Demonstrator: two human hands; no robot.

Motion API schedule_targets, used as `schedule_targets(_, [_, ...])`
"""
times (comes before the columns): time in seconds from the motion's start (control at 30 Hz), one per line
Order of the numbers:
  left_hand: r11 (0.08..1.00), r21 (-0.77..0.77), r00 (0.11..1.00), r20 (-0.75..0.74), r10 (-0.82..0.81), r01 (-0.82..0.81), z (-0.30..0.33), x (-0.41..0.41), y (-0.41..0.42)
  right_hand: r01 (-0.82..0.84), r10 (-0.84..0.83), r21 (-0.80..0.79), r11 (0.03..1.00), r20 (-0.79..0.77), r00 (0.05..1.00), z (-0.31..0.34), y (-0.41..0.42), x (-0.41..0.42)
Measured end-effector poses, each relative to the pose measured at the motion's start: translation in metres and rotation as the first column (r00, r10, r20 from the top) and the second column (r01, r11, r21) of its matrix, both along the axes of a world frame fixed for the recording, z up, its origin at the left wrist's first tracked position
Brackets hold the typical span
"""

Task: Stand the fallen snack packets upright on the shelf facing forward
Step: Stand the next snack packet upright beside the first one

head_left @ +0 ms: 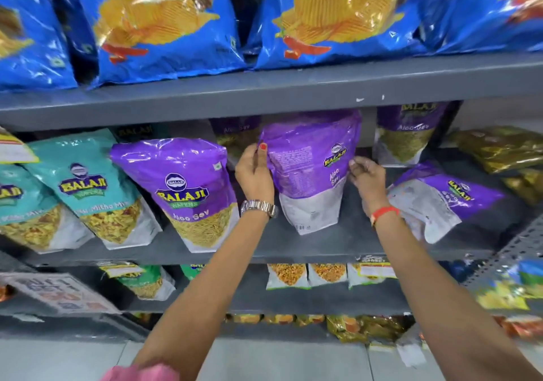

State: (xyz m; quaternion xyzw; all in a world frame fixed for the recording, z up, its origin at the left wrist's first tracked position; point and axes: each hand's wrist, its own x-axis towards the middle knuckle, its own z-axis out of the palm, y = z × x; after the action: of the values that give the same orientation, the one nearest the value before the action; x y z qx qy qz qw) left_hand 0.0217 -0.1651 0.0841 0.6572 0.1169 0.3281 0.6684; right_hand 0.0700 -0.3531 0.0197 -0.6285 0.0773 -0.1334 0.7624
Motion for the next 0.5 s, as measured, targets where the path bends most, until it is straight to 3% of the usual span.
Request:
schedule_targets(0.13, [0.997,-0.065,0.999,0.032,-0.026,0.028,-0.013,0.000,-0.008,0.002,-0.001,0.047,0.999,-0.013,1.000,-0.004,-0.009,-0.005])
schedule_targets(0.27, [0.989,0.137,0.998,-0.025,0.053,-0.049,-0.038,-0.016,-0.021,-0.002,0.004,0.044,0.999,-0.059,0.998,-0.011,-0.017,-0.008])
schedule_targets(0.37, [0.951,0.224,0.975,-0.124,-0.187,0.211,-0.053,-0.033,-0.039,-0.100,0.098,-0.021,0.995,-0.083,0.992,-0.016,-0.019,-0.017])
schedule_targets(0.43, [0.879,0.228,0.906,-0.175,-0.386,0.419,-0.060,-0.043,-0.049,-0.209,0.202,-0.056,0.976,-0.106,0.974,-0.023,-0.022,-0.025])
schedule_targets(0.5, [0.822,0.231,0.854,-0.170,-0.492,0.520,-0.066,-0.048,-0.054,-0.289,0.276,-0.086,0.954,-0.133,0.952,-0.027,-0.022,-0.033])
